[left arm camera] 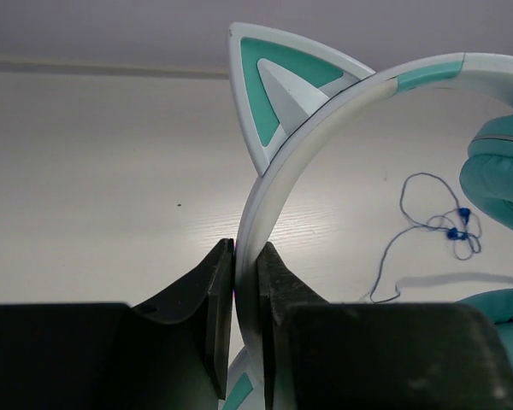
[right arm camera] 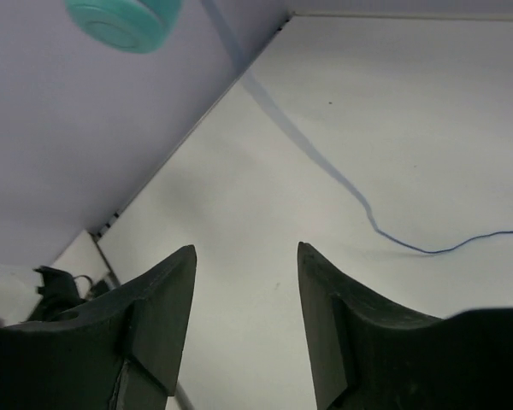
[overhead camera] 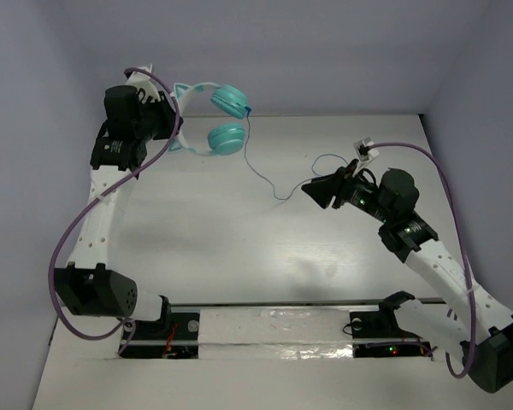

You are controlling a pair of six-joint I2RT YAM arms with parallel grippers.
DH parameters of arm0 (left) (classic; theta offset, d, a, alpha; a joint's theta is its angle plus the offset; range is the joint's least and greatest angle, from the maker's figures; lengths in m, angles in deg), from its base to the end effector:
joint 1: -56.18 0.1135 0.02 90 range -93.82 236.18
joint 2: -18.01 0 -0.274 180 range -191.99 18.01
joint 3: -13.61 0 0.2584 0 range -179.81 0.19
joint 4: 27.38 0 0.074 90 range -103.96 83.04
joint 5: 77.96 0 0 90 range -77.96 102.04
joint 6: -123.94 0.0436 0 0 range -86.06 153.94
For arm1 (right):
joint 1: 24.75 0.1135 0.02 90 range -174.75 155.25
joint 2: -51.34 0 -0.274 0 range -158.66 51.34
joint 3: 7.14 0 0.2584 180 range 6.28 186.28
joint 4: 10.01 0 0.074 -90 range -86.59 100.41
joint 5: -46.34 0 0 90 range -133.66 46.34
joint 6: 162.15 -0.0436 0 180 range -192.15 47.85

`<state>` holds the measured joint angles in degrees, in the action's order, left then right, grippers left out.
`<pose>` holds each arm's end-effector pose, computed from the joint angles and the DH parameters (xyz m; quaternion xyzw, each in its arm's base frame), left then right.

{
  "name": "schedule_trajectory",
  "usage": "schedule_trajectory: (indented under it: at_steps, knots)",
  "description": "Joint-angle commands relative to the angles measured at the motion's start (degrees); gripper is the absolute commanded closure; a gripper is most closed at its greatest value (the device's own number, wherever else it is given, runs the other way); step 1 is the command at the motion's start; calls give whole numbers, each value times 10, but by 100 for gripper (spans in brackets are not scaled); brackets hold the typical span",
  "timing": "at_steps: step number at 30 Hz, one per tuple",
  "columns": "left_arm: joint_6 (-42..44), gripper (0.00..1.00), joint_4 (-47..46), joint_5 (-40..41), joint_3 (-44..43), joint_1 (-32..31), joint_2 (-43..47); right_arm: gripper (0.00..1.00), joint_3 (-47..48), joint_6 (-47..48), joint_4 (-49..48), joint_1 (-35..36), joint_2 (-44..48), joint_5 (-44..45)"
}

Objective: Wrap the headphones

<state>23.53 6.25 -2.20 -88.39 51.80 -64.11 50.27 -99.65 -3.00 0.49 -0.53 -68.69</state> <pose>0.3366 -0.0365 0.4451 0.0354 0.7835 -0.1755 0.5950 0.1925 0.1111 0.3511 -0.1374 0.7020 0.4417 0.5416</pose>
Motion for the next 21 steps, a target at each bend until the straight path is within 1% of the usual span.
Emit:
schedule_trajectory:
  at_steps: [1,2,4,5,6,8,10,11,14,15,16,17,19,21]
  knots:
    - [-22,100,6,-67,1,2,34,42,36,65,-8,4,-37,17]
    - [-24,100,13,-78,-4,2,42,40,37,86,-27,4,-49,4]
    - [-28,100,23,-93,-24,2,57,35,40,95,-60,4,-83,-27]
    - [-28,100,31,-111,-32,2,63,31,37,99,-75,4,-93,-53]
    - [-29,100,33,-119,-38,2,65,29,36,99,-88,4,-103,-53]
    - [-35,100,40,-128,-54,2,66,27,44,96,-101,4,-135,-111]
    - [-39,100,40,-137,-64,2,65,24,34,91,-127,12,-148,-140]
    - [-41,100,38,-153,-67,2,64,23,31,98,-139,22,-157,-139]
    - [-43,100,38,-160,-78,2,62,21,37,125,-129,28,-187,-121]
    - [-43,100,41,-162,-84,2,57,20,43,131,-124,28,-197,-110]
    - [-43,100,44,-166,-98,2,55,20,46,134,-121,28,-206,-73]
    - [-44,100,44,-173,-102,2,53,20,49,137,-127,28,-215,-57]
    - [-51,100,39,-177,-110,2,52,19,53,147,-133,28,-246,-35]
    - [-54,100,39,-184,-115,2,50,19,65,159,-124,28,-277,-33]
